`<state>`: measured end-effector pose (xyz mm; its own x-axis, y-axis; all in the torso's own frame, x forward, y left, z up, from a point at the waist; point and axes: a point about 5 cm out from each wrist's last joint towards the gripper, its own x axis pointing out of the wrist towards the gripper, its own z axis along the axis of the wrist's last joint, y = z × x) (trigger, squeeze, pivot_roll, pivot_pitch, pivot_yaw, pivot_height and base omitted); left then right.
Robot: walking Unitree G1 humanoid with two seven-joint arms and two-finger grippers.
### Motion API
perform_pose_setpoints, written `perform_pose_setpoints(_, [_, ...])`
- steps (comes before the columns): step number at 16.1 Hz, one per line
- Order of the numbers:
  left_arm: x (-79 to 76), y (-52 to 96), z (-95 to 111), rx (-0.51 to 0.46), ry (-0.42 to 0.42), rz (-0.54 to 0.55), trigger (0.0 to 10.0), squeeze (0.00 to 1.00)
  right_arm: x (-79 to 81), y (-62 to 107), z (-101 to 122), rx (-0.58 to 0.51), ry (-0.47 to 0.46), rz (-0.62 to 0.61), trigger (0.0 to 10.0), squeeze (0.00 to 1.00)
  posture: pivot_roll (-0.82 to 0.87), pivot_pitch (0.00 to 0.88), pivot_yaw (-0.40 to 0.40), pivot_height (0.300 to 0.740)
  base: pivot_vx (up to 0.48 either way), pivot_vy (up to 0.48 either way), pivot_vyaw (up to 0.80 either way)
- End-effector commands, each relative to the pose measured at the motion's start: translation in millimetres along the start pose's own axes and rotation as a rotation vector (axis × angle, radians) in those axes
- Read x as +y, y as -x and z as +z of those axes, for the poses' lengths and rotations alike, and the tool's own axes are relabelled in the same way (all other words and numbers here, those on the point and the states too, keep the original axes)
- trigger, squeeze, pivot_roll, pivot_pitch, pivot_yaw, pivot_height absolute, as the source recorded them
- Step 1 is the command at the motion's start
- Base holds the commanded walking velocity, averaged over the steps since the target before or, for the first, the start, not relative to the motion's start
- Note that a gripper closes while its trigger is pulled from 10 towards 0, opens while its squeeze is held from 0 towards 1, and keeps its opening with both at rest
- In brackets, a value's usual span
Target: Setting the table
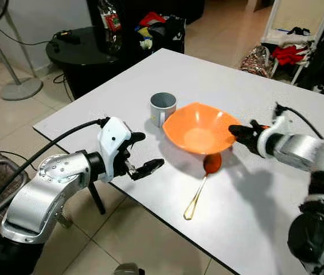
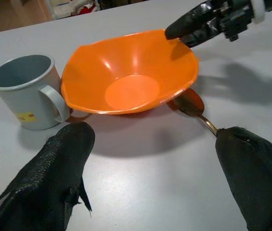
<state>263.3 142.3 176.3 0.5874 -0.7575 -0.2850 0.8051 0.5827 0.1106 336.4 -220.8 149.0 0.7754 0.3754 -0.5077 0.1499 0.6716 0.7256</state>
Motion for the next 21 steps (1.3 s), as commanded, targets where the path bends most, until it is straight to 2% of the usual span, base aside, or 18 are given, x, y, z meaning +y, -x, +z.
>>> perform_pose_setpoints(1, [-1.0,4.4,1.6,-0.004,0.003,-0.003,10.0,0.0,2.6,18.9,7.9,-0.03,0.028,0.027,10.0,1.0,0.15,0.0,0.042,0.74,0.0,0.0,0.0])
perform_pose_setpoints(3, [-1.8,6.3,1.4,-0.011,0.015,0.0,10.0,0.0,3.8,31.3,10.5,-0.048,0.056,0.041,10.0,1.0,0.14,0.0,0.049,0.74,0.0,0.0,0.0])
perform_pose_setpoints(4, [-2.8,8.0,1.2,-0.01,0.016,0.003,10.0,0.0,8.8,45.5,10.6,-0.063,0.1,0.072,10.0,1.0,0.14,0.0,0.052,0.74,0.0,0.0,0.0])
perform_pose_setpoints(7, [-5.5,9.2,-0.2,-0.02,0.043,0.007,10.0,0.0,13.8,67.8,1.3,-0.082,0.219,0.063,10.0,1.0,0.13,0.0,0.058,0.74,0.0,0.0,0.0])
perform_pose_setpoints(9, [-5.0,12.6,1.2,-0.036,0.074,0.041,10.0,0.0,23.5,80.1,-0.6,-0.161,0.372,0.045,10.0,1.0,0.13,0.0,0.06,0.74,0.0,0.0,0.0])
perform_pose_setpoints(10, [-4.3,17.2,0.8,-0.053,0.1,0.103,10.0,0.0,35.3,85.2,-8.7,-0.279,0.631,-0.068,10.0,1.0,0.12,0.0,0.066,0.74,0.0,0.0,0.0])
perform_pose_setpoints(11, [-3.3,18.6,0.4,-0.065,0.113,0.153,10.0,0.0,42.1,85.6,-10.7,-0.394,0.69,-0.092,10.0,1.0,0.11,0.0,0.067,0.74,0.0,0.0,0.0])
perform_pose_setpoints(12, [0.2,18.5,-1.2,-0.082,0.1,0.282,10.0,0.0,50.7,81.8,-18.6,-0.488,0.765,-0.133,10.0,1.0,0.11,0.0,0.069,0.74,0.0,0.0,0.0])
perform_pose_setpoints(13, [3.5,17.0,-2.5,-0.089,0.103,0.404,10.0,0.0,60.1,76.3,-30.5,-0.531,0.823,-0.131,10.0,1.0,0.12,0.0,0.067,0.74,0.0,0.0,0.8])
perform_pose_setpoints(14, [4.7,16.4,-2.8,-0.09,0.112,0.441,10.0,0.0,64.0,74.8,-35.0,-0.541,0.858,-0.118,10.0,1.0,0.12,0.0,0.067,0.74,0.0,0.0,0.8])
perform_pose_setpoints(15, [7.9,13.2,1.0,-0.13,0.119,0.532,10.0,0.0,72.8,69.9,-45.7,-0.597,0.893,-0.094,10.0,1.0,0.12,0.0,0.063,0.74,0.0,0.0,0.8])
perform_pose_setpoints(16, [9.5,11.4,3.7,-0.159,0.132,0.585,10.0,0.0,76.6,66.6,-51.0,-0.647,0.896,-0.081,10.0,1.0,0.12,0.0,0.061,0.74,0.0,0.0,0.8])
perform_pose_setpoints(18, [12.0,10.7,2.3,-0.164,0.1,0.663,10.0,0.0,80.6,59.5,-54.9,-0.733,0.914,-0.053,10.0,1.0,0.13,0.0,0.054,0.74,0.0,0.0,0.8])
perform_pose_setpoints(19, [13.6,11.7,2.0,-0.187,0.084,0.724,10.0,0.0,76.2,55.1,-56.1,-0.733,0.929,-0.071,10.0,1.0,0.13,0.0,0.045,0.74,0.0,0.0,0.8])
perform_pose_setpoints(21, [15.4,12.2,2.7,-0.213,0.086,0.78,10.0,0.0,71.2,51.3,-58.8,-0.719,0.921,-0.07,10.0,1.0,0.13,0.0,0.036,0.74,0.0,0.0,0.8])
